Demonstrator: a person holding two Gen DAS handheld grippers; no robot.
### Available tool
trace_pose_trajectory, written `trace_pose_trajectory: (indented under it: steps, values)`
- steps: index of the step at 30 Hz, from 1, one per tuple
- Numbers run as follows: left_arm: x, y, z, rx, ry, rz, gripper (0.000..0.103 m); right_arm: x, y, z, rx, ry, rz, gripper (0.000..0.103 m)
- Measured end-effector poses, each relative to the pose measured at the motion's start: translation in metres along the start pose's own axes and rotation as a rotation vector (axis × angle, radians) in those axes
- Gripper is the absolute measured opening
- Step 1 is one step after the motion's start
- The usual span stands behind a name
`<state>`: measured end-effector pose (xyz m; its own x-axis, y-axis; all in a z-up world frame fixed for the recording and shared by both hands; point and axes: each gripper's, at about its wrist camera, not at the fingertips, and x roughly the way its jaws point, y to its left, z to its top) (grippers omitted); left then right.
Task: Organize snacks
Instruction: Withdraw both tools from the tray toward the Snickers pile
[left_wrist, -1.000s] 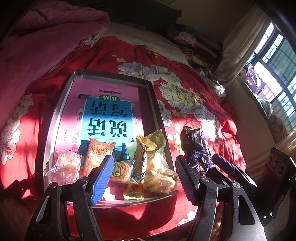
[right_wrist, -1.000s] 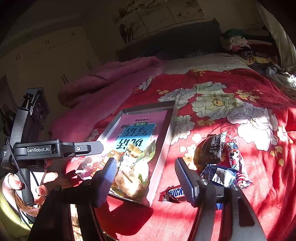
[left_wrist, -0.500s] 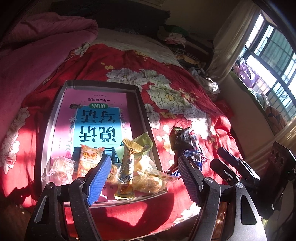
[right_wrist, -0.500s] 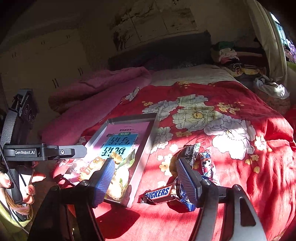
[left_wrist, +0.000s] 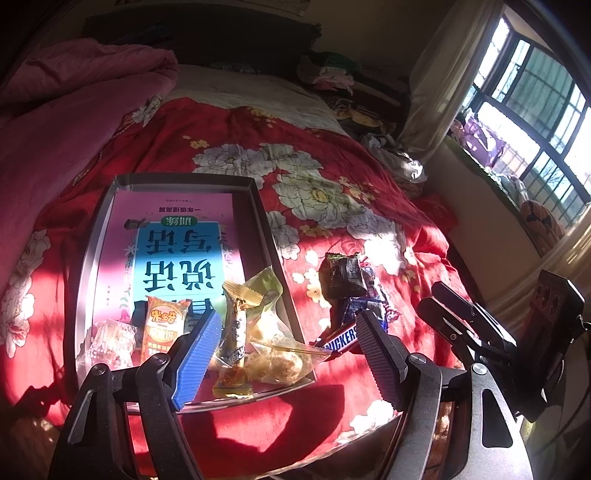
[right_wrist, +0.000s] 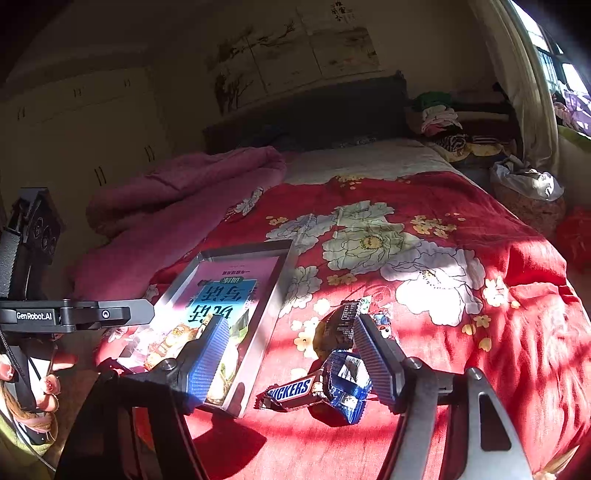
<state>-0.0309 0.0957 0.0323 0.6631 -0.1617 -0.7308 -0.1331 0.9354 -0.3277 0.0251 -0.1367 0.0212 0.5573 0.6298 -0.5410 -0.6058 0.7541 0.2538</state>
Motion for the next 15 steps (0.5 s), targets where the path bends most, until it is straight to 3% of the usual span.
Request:
trace_pose_trajectory:
  steps: [15]
  values:
    - [0.010, -0.028, -0.009, 0.067, 0.038, -0.013, 0.077, -0.009, -0.026, -0.002, 0.054, -0.011, -0.061, 0.070]
